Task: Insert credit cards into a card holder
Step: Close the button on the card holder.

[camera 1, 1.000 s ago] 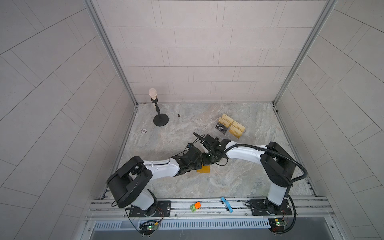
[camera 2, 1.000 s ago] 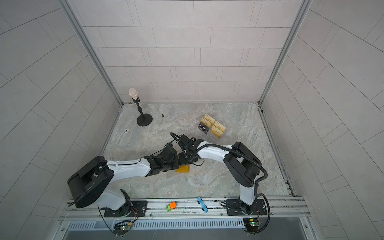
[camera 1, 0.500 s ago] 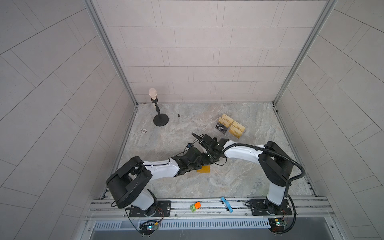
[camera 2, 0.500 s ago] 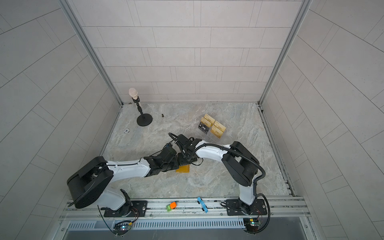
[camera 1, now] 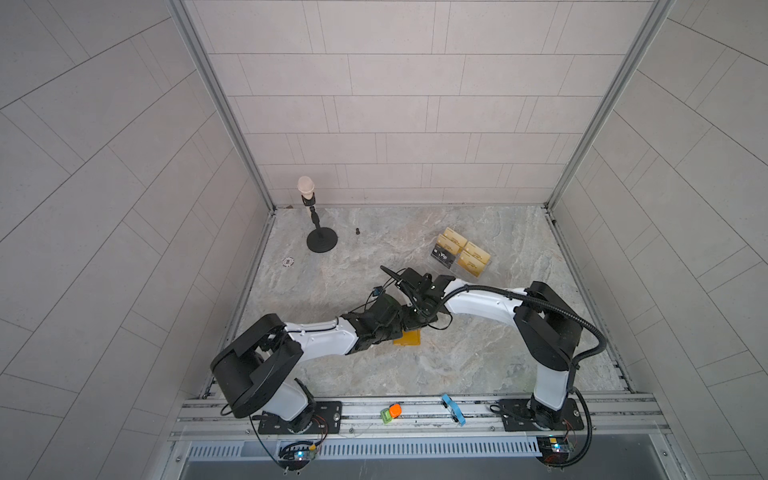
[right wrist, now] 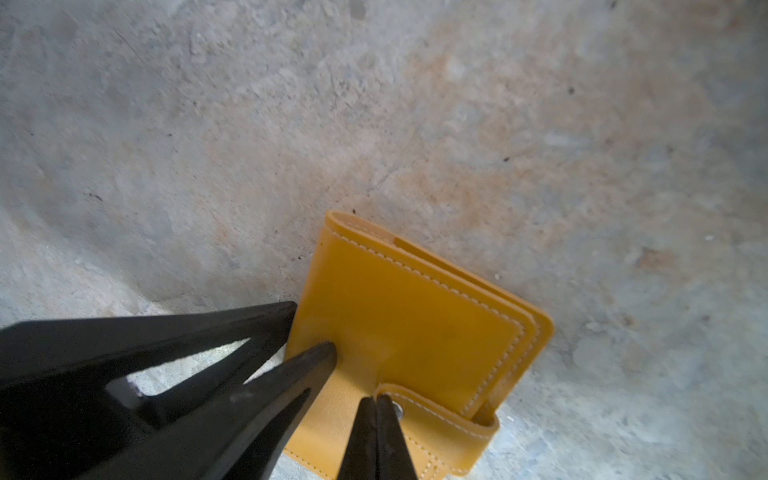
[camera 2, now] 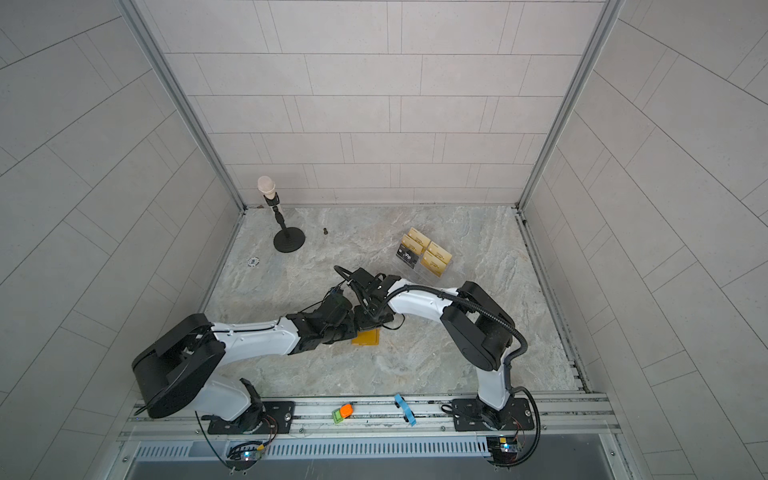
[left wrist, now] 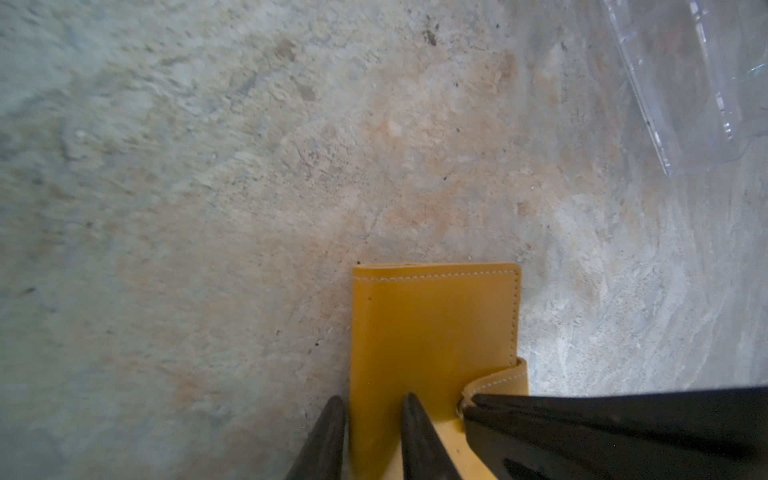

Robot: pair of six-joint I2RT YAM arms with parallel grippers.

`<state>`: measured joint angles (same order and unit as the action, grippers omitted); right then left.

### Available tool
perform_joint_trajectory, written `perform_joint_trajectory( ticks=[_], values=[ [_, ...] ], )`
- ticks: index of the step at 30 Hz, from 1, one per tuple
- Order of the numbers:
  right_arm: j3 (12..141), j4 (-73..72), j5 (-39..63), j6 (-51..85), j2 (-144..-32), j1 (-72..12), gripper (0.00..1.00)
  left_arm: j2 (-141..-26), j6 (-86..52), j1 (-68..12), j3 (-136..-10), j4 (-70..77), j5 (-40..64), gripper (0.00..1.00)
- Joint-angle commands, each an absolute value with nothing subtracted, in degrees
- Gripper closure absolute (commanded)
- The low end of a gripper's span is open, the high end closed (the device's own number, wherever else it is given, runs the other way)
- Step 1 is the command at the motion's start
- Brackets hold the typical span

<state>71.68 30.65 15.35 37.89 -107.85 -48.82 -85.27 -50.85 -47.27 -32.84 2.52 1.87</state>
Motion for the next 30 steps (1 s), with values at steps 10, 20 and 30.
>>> perform_joint_trajectory(
  ticks=[10, 20, 30],
  values=[
    [70.6, 27.01, 17.17, 37.44, -105.45, -50.05, 0.62, -85.88, -49.83, -47.81, -34.2, -8.49, 2.68, 0.7],
    [60.83, 22.78, 11.99, 39.69, -94.88, -46.79, 0.73, -79.24, -51.36, -46.64, -31.33, -8.81, 0.61, 0.65],
    [54.07, 15.1, 15.69, 40.87, -96.7, -43.33, 0.61, -83.19, -45.0, -41.73, -38.41, -12.99, 2.35, 0.97]
  ],
)
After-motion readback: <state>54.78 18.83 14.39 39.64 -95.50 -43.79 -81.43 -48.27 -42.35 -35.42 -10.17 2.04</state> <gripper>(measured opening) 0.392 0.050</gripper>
